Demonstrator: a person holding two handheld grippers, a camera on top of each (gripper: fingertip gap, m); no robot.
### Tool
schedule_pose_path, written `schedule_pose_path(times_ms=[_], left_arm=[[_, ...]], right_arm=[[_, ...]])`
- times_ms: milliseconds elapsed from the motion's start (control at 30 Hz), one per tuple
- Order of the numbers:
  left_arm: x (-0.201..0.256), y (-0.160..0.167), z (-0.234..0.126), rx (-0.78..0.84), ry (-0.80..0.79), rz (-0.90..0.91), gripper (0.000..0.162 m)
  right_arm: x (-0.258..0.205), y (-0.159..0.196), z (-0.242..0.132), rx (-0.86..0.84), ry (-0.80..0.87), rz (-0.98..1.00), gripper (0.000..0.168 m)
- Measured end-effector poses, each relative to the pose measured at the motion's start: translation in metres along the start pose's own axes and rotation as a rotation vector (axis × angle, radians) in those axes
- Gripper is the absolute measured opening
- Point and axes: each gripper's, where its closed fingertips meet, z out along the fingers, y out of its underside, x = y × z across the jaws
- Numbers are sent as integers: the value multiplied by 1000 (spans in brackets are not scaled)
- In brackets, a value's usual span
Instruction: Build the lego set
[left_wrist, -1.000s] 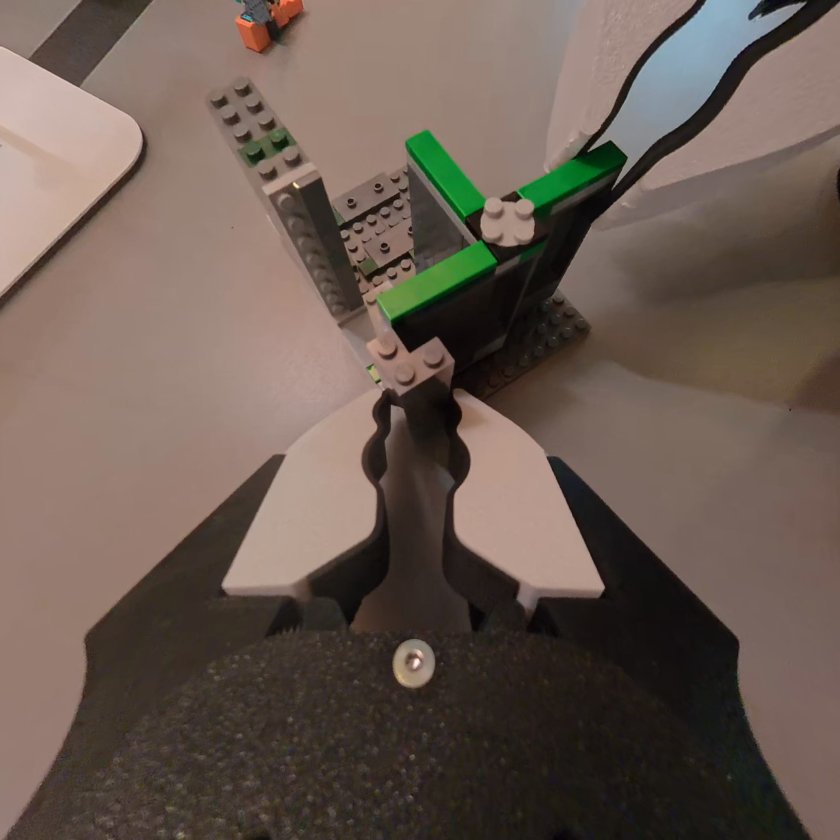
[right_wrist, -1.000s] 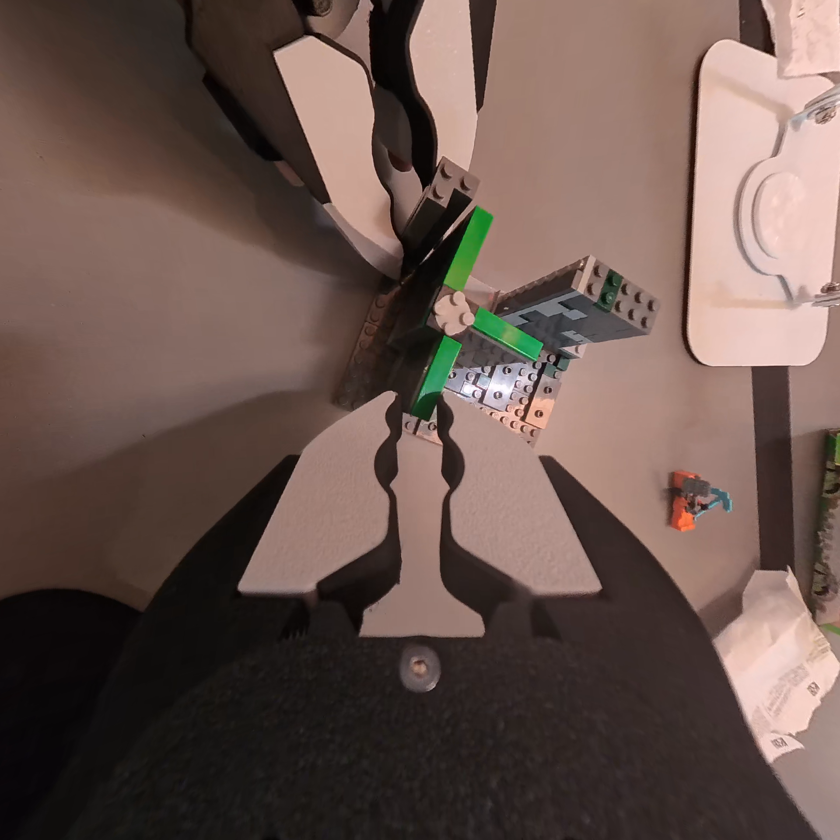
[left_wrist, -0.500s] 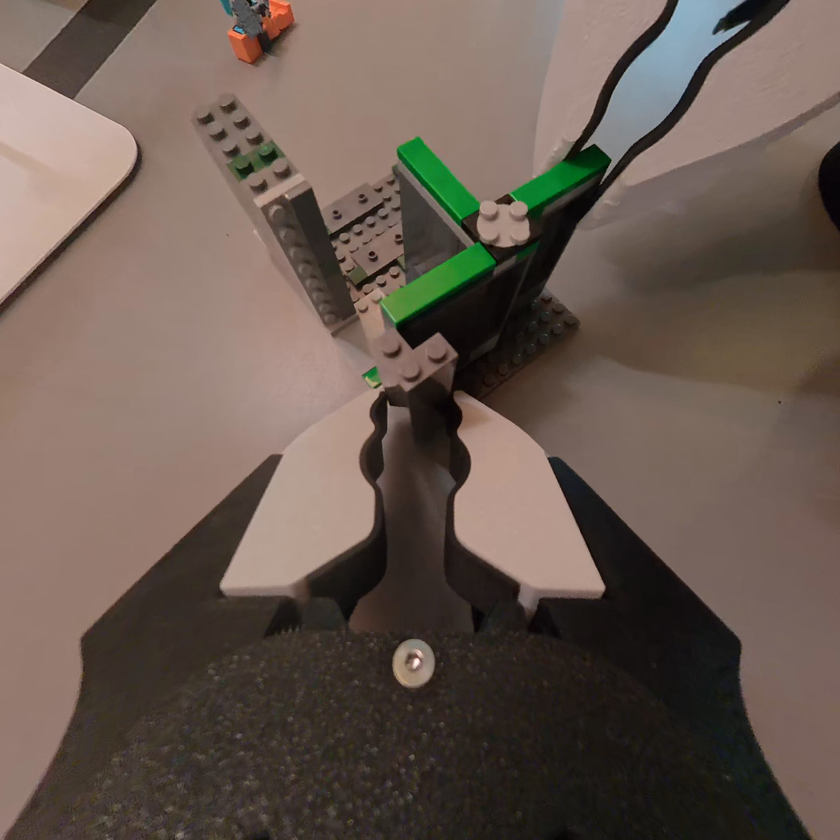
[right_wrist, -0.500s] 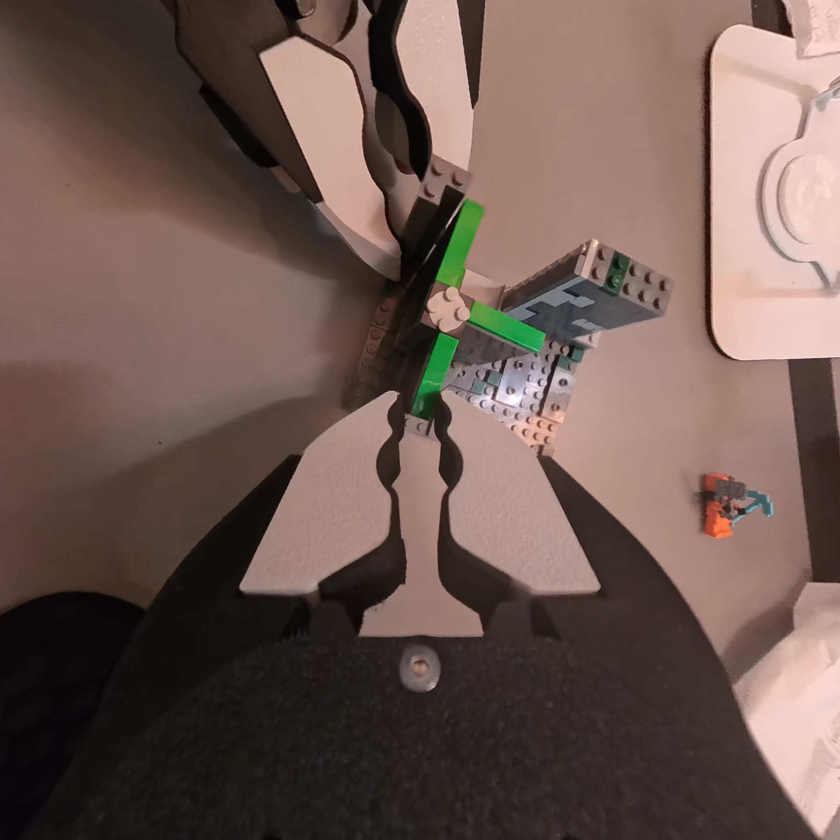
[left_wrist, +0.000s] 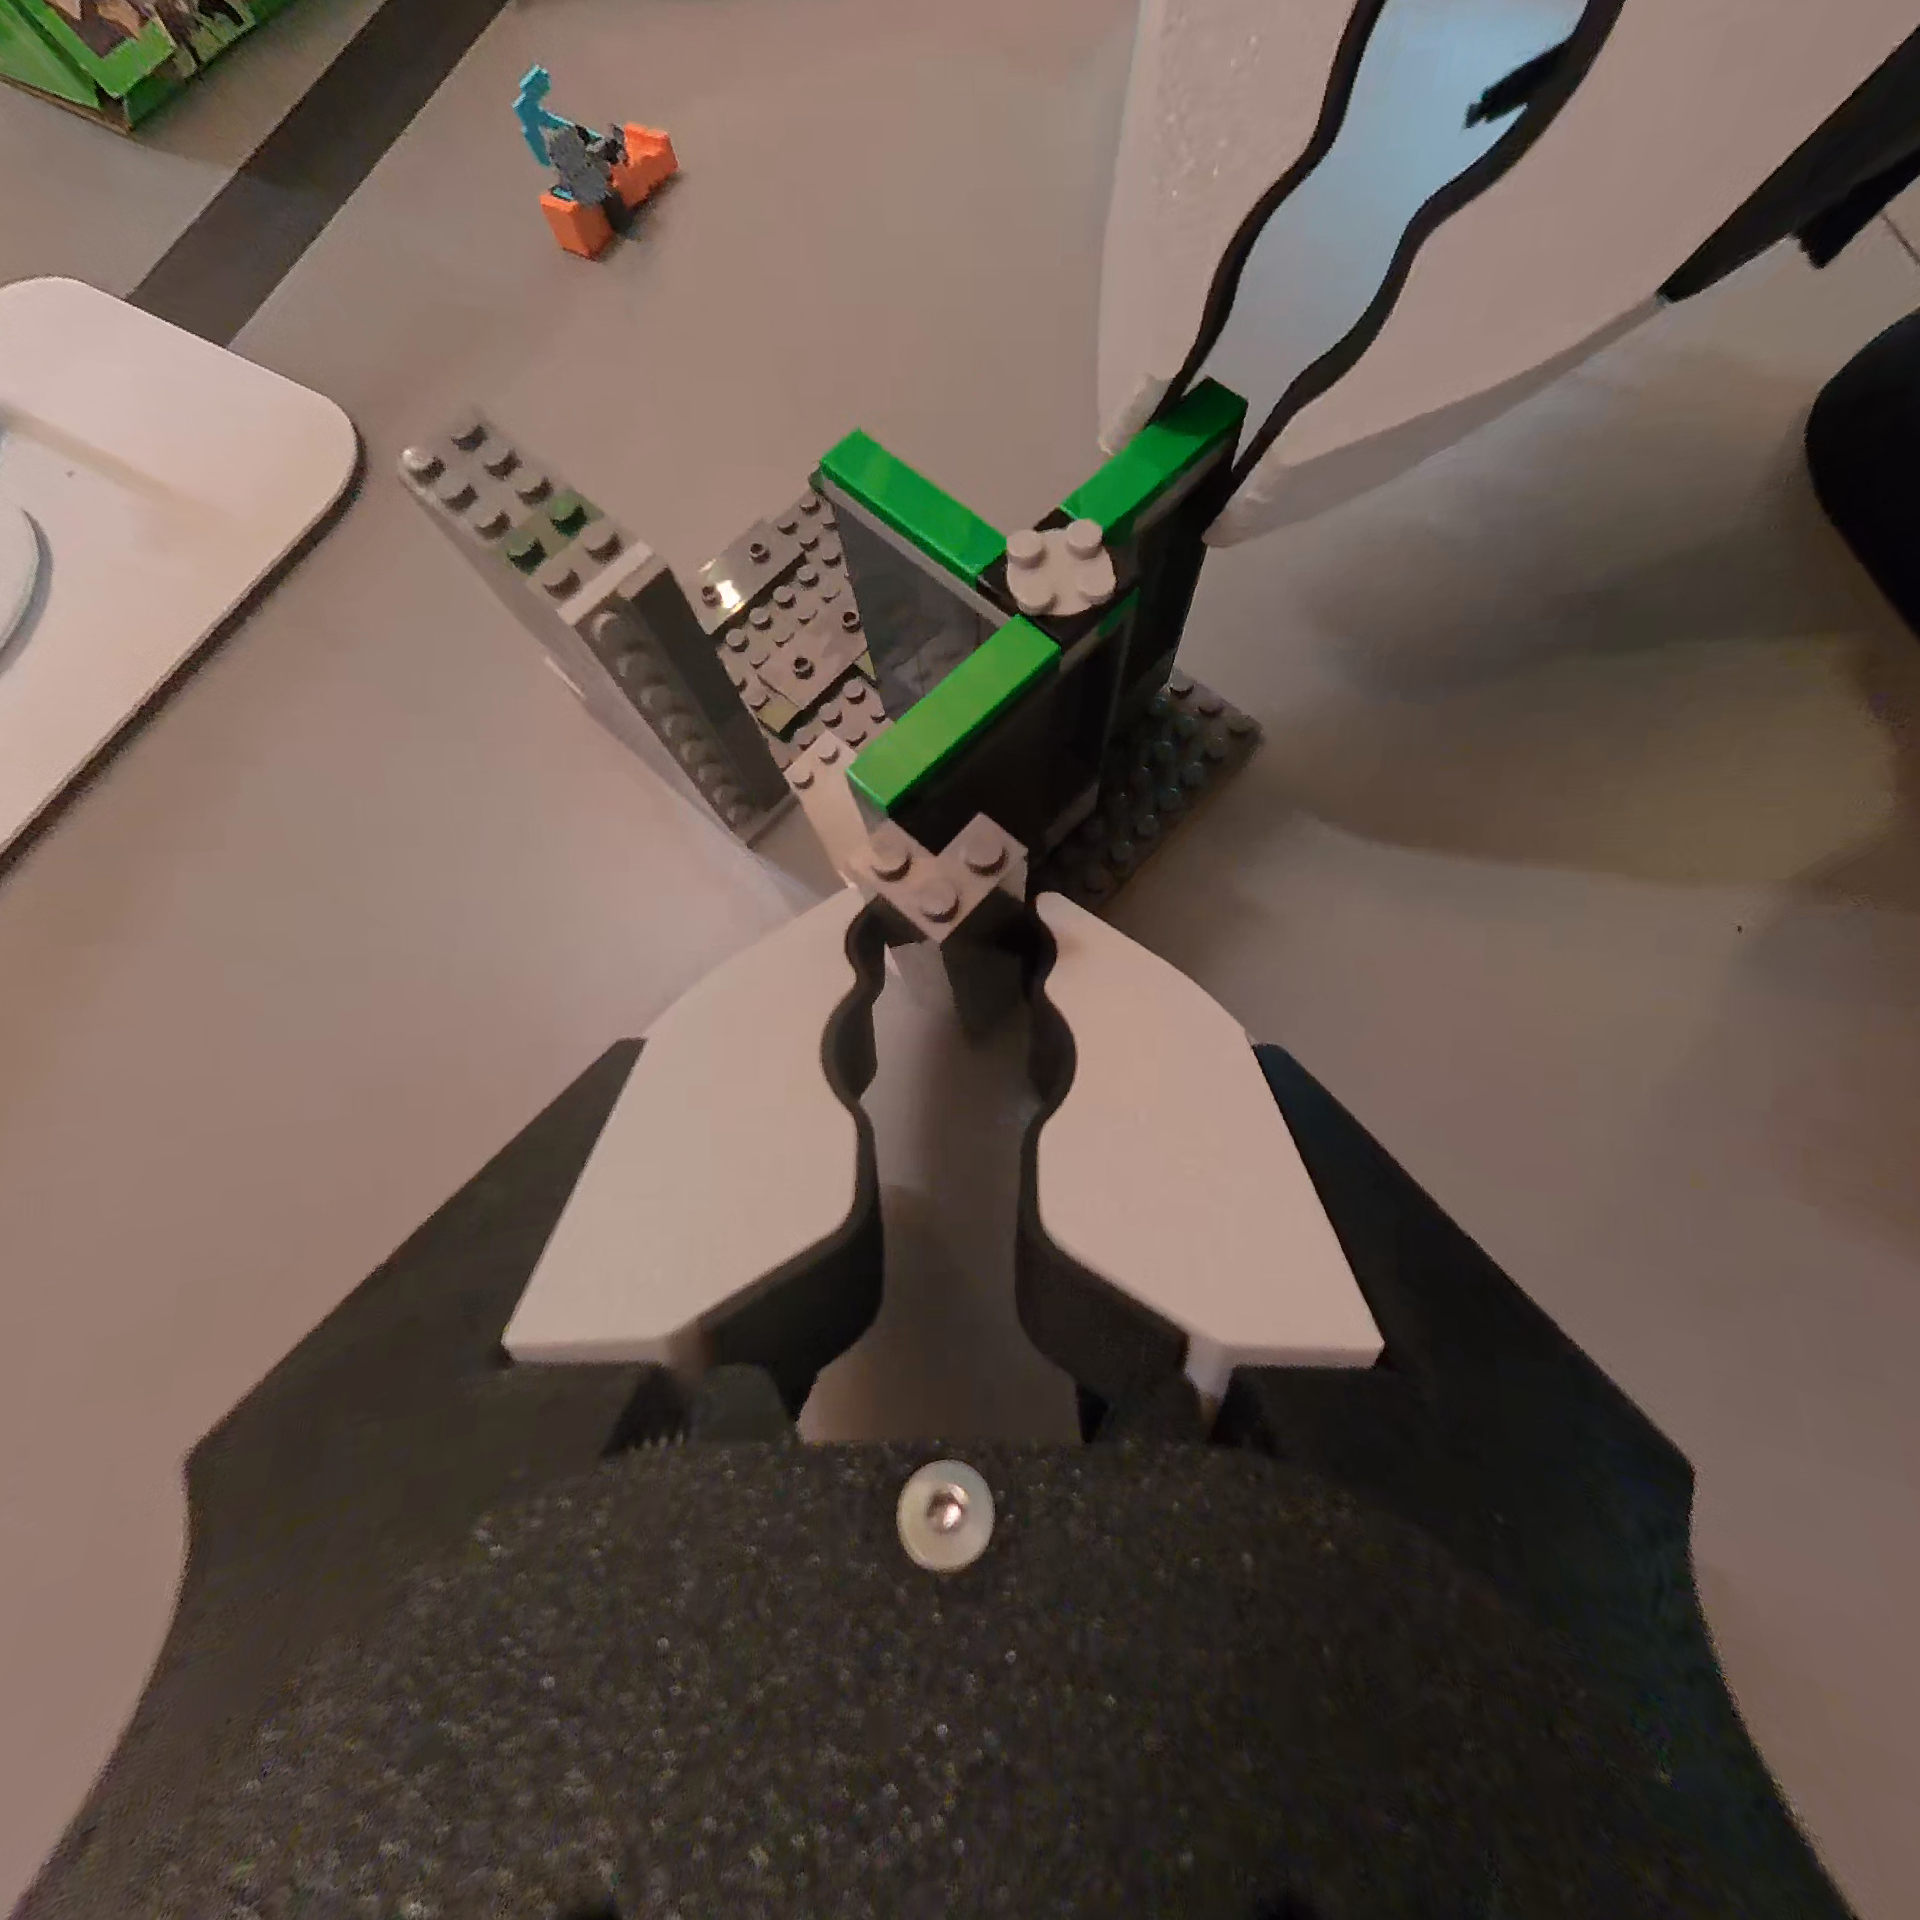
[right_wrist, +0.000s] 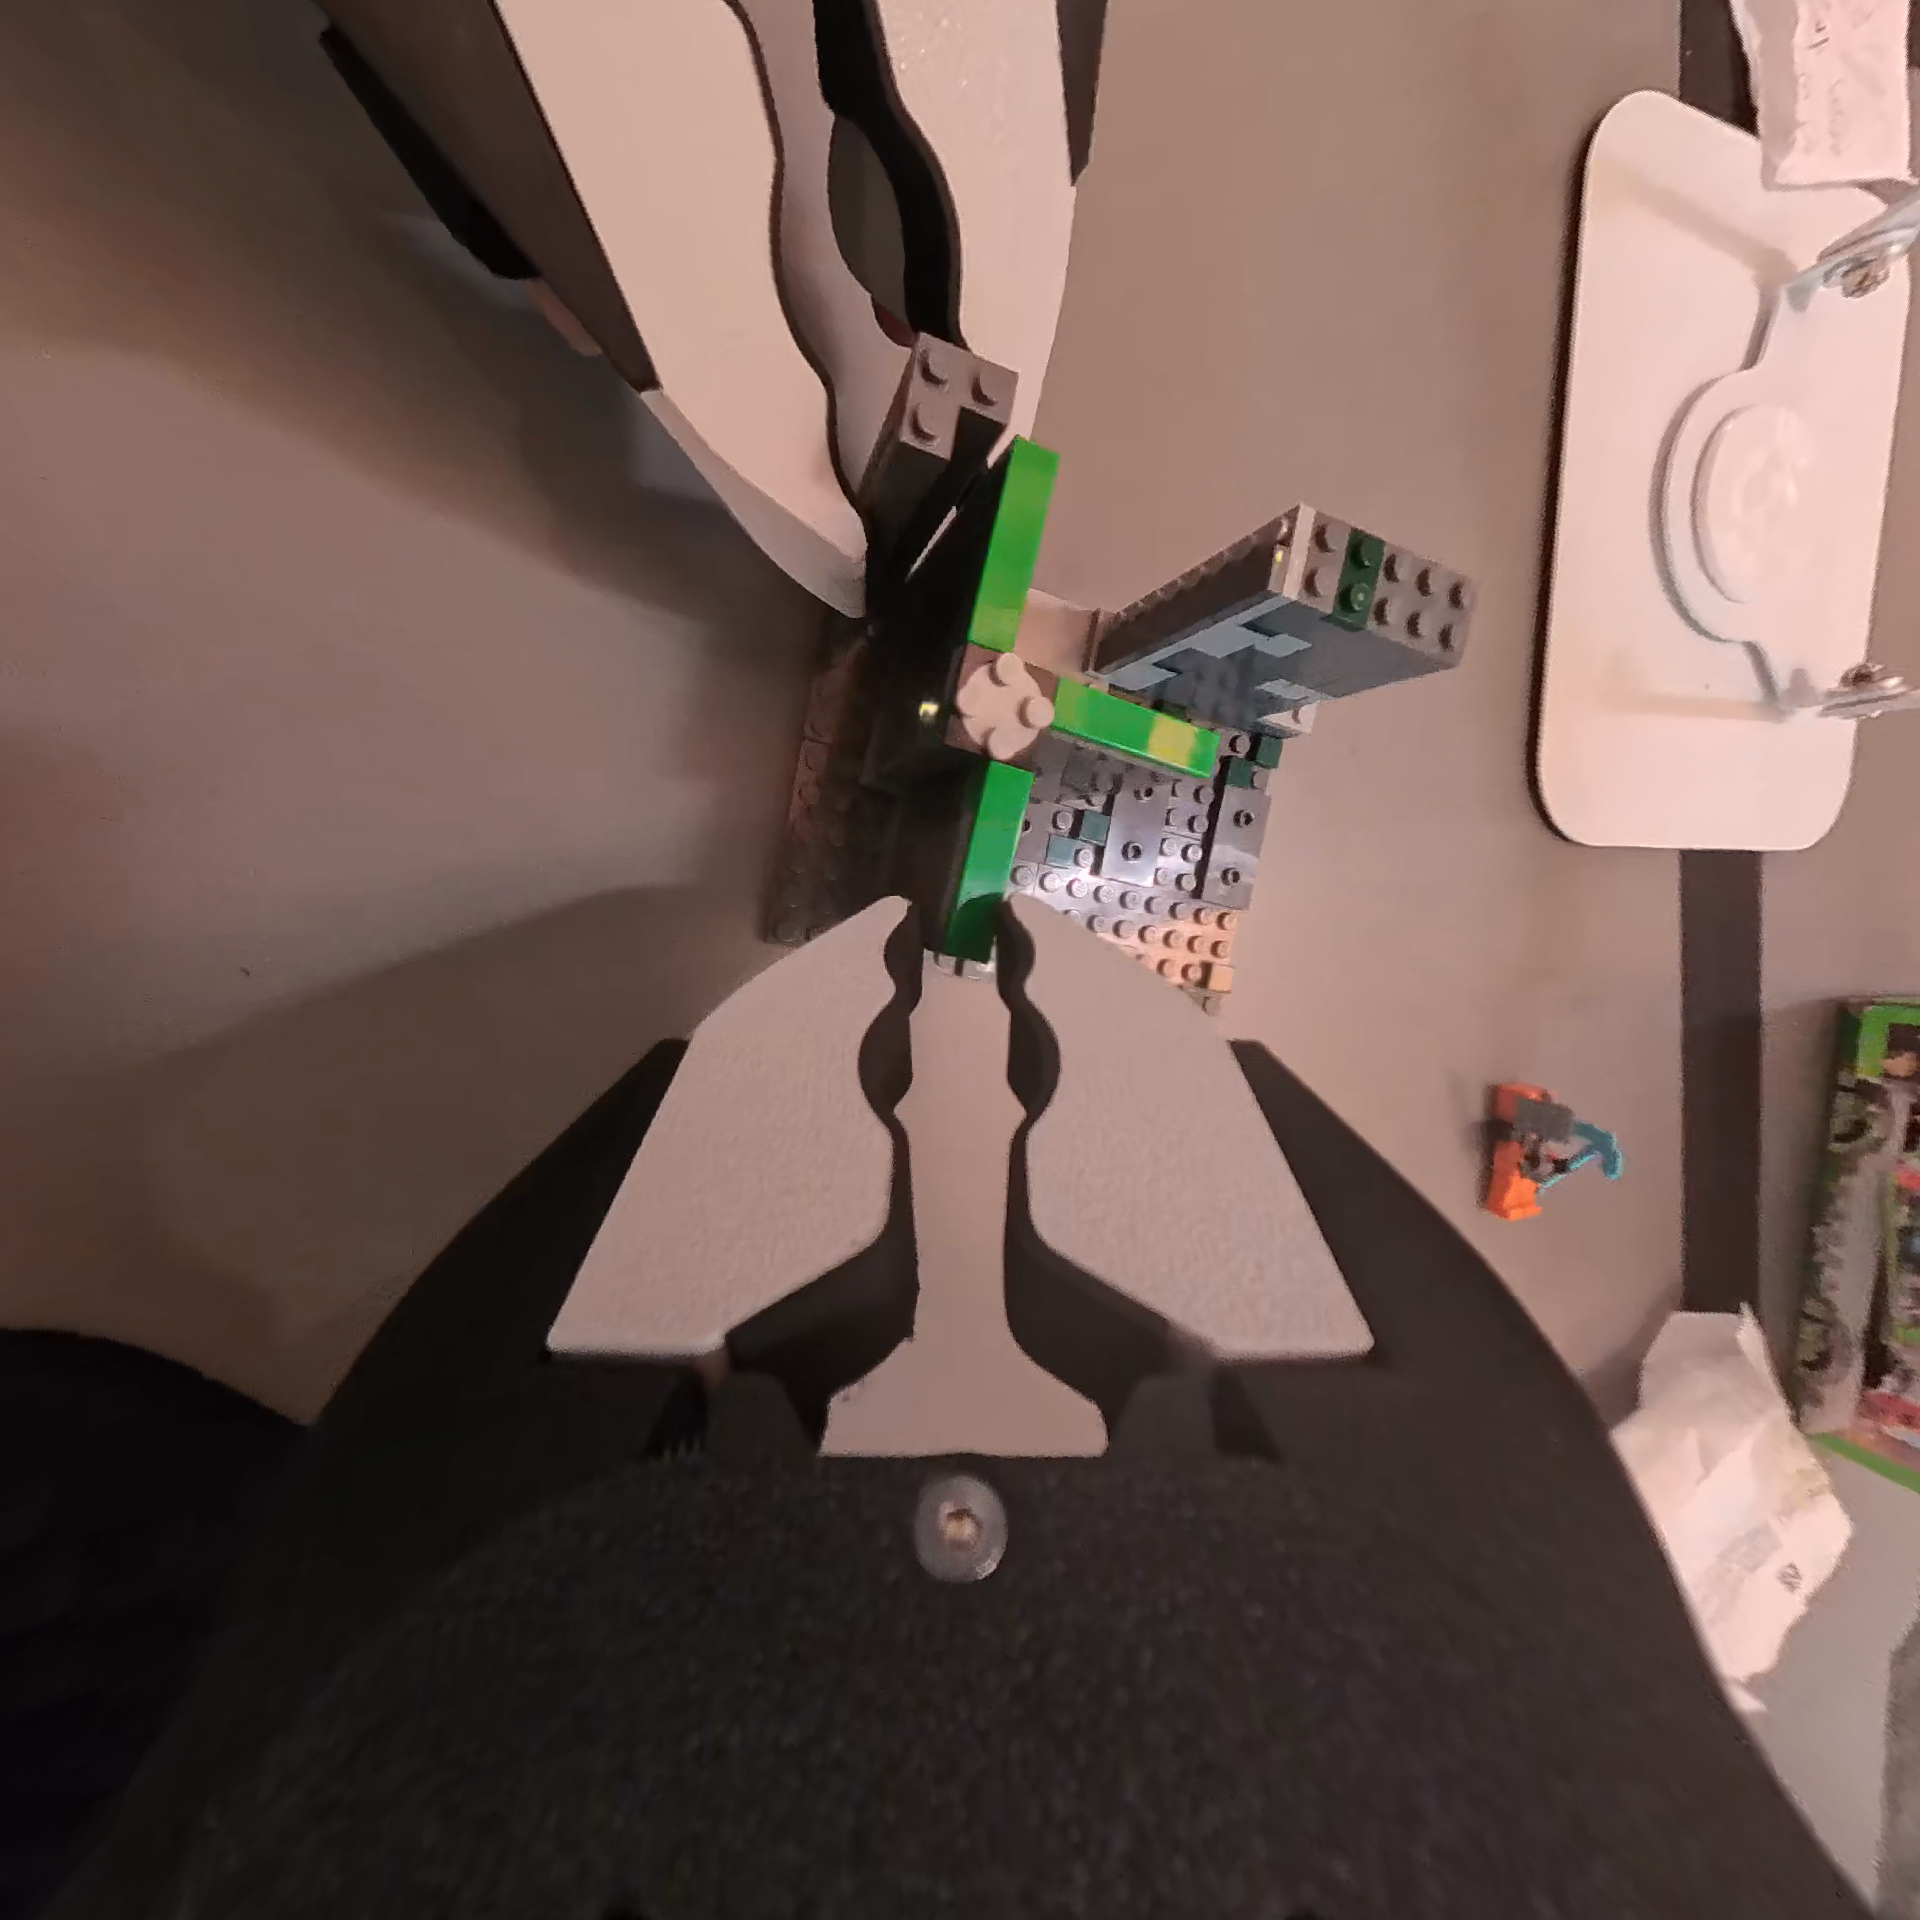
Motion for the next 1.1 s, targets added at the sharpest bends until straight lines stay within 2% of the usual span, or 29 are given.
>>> schedule_pose_path(times_ms=[33,300,767,833,933,1000,1100], left_arm=[[0,0,0,1,1,-1,25],[1,0,1,6,13,-1,24],[1,-1,1,6,15,-4,24],[1,-1,1,6,11,-1,24],[2,-5,-6,23,5,13,28],[2,-10,-14,43,7,17,30],[2,-29,-27,79,-17,90,35]], right_arm=[[1,0,0,0,7,-21,13],[10,1,0,-5,42,-78,14],[12,1,0,38,51,-44,14],[11,-1,-5,74,23,-6,17],[13,-11,-25,230,-85,151,22],[23,-1,-30,265,-136,236,30],[46,31,-7,219,-133,243,34]])
